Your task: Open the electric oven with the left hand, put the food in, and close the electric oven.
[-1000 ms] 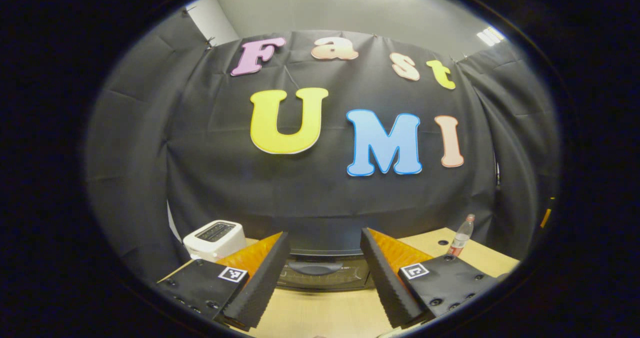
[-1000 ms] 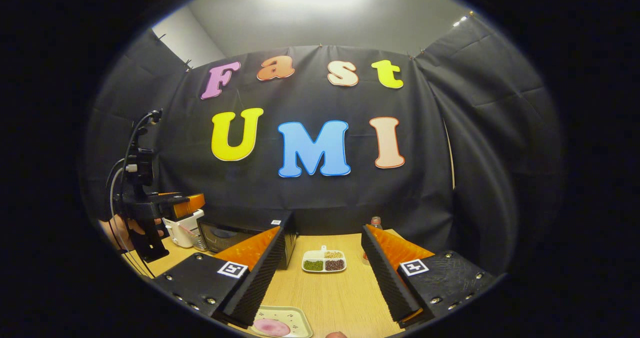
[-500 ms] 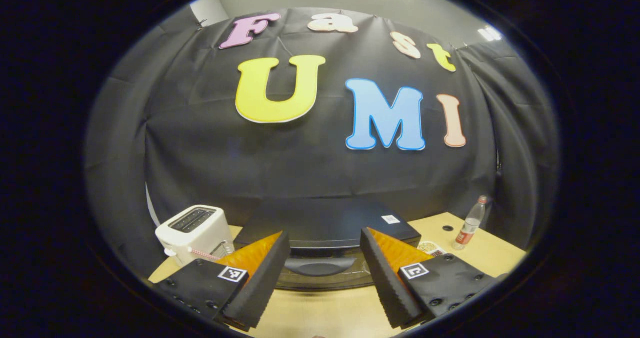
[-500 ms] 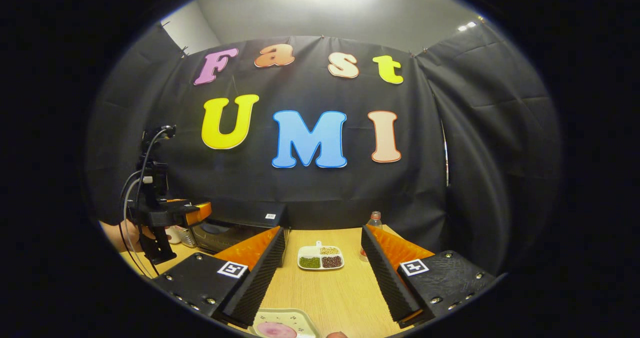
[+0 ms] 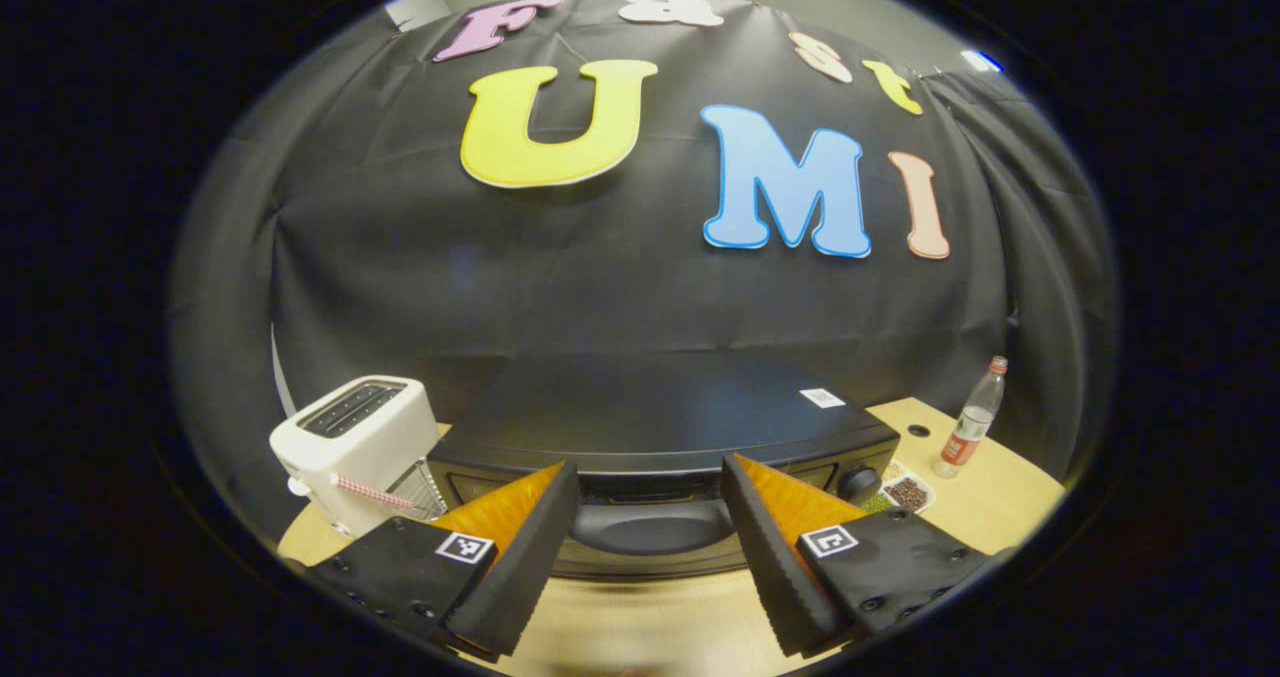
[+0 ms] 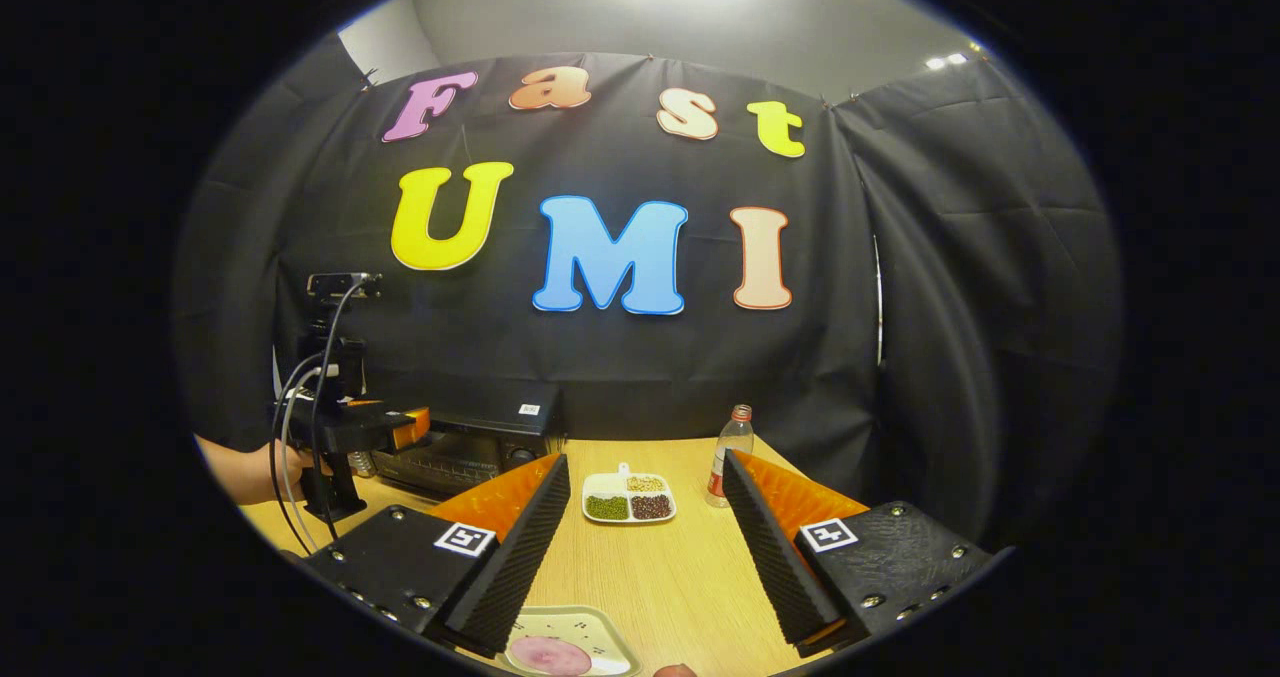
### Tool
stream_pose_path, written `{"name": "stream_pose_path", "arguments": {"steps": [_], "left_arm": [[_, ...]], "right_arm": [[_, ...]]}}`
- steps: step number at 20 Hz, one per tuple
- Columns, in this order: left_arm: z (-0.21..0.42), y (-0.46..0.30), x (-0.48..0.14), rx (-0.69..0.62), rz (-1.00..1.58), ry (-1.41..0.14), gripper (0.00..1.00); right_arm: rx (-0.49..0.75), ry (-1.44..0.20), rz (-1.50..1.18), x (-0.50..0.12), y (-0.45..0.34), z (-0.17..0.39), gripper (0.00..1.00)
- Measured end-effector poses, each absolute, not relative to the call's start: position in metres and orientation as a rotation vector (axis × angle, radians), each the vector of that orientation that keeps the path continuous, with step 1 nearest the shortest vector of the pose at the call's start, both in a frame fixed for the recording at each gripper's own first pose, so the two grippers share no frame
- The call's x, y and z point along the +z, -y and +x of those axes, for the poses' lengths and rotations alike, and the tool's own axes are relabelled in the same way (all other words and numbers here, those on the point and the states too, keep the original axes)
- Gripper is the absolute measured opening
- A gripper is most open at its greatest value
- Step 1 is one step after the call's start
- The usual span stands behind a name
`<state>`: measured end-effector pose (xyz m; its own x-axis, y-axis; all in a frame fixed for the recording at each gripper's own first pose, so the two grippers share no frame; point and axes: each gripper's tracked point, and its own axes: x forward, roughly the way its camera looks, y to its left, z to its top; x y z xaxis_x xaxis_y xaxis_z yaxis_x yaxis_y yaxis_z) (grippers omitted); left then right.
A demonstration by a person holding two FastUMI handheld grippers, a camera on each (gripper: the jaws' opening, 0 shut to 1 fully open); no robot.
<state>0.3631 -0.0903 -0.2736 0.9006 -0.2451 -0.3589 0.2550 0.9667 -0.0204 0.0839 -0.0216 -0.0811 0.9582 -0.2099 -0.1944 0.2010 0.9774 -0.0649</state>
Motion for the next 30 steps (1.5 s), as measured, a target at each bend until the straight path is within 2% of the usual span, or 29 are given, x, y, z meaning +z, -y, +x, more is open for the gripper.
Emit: {"name": "stream_pose_path", "arguments": {"steps": [2,3,4,5,6,9,10,12,13,15,16,17,19,26,27,28,30], "left_arm": [[0.364,0.089,-0.278,-0.251,0.023,-0.373,1.0],[0.364,0.088,-0.281,-0.248,0.028,-0.373,0.96],[0.366,0.088,-0.28,-0.247,0.04,-0.359,1.0],[0.366,0.088,-0.283,-0.244,0.054,-0.362,0.96],[0.365,0.088,-0.284,-0.24,0.069,-0.362,1.0],[0.359,0.088,-0.284,-0.223,0.1,-0.338,1.0],[0.354,0.088,-0.284,-0.22,0.093,-0.336,0.92],[0.343,0.086,-0.285,-0.214,0.089,-0.34,0.92],[0.338,0.084,-0.286,-0.209,0.094,-0.343,1.0],[0.327,0.082,-0.288,-0.199,0.098,-0.349,0.96],[0.321,0.081,-0.29,-0.195,0.098,-0.354,1.0],[0.314,0.079,-0.292,-0.191,0.1,-0.357,0.96],[0.303,0.077,-0.297,-0.179,0.101,-0.368,1.0],[0.264,0.069,-0.323,-0.147,0.109,-0.426,1.0],[0.259,0.068,-0.329,-0.144,0.115,-0.444,0.92],[0.252,0.067,-0.335,-0.14,0.116,-0.459,1.0],[0.244,0.065,-0.346,-0.135,0.089,-0.483,1.0]], "right_arm": [[-0.209,-0.193,-0.05,-0.079,0.021,0.083,0.95],[-0.209,-0.193,-0.057,-0.079,0.021,0.082,0.95],[-0.208,-0.194,-0.063,-0.079,0.021,0.081,0.95],[-0.208,-0.193,-0.068,-0.078,0.022,0.081,0.95],[-0.207,-0.191,-0.069,-0.078,0.022,0.08,0.95],[-0.199,-0.19,-0.064,-0.077,0.023,0.077,0.95],[-0.195,-0.188,-0.063,-0.076,0.024,0.076,0.95],[-0.183,-0.186,-0.054,-0.076,0.024,0.075,0.95],[-0.176,-0.186,-0.05,-0.076,0.024,0.075,0.95],[-0.167,-0.184,-0.044,-0.075,0.026,0.074,0.95],[-0.16,-0.181,-0.04,-0.074,0.026,0.074,0.95],[-0.151,-0.179,-0.039,-0.074,0.026,0.073,0.95],[-0.134,-0.185,-0.042,-0.075,0.026,0.07,0.95],[-0.118,-0.194,-0.047,-0.074,0.038,0.053,0.95],[-0.123,-0.195,-0.057,-0.075,0.043,0.05,0.95],[-0.126,-0.197,-0.059,-0.075,0.046,0.047,0.95],[-0.129,-0.202,-0.048,-0.076,0.049,0.042,0.95]]}}
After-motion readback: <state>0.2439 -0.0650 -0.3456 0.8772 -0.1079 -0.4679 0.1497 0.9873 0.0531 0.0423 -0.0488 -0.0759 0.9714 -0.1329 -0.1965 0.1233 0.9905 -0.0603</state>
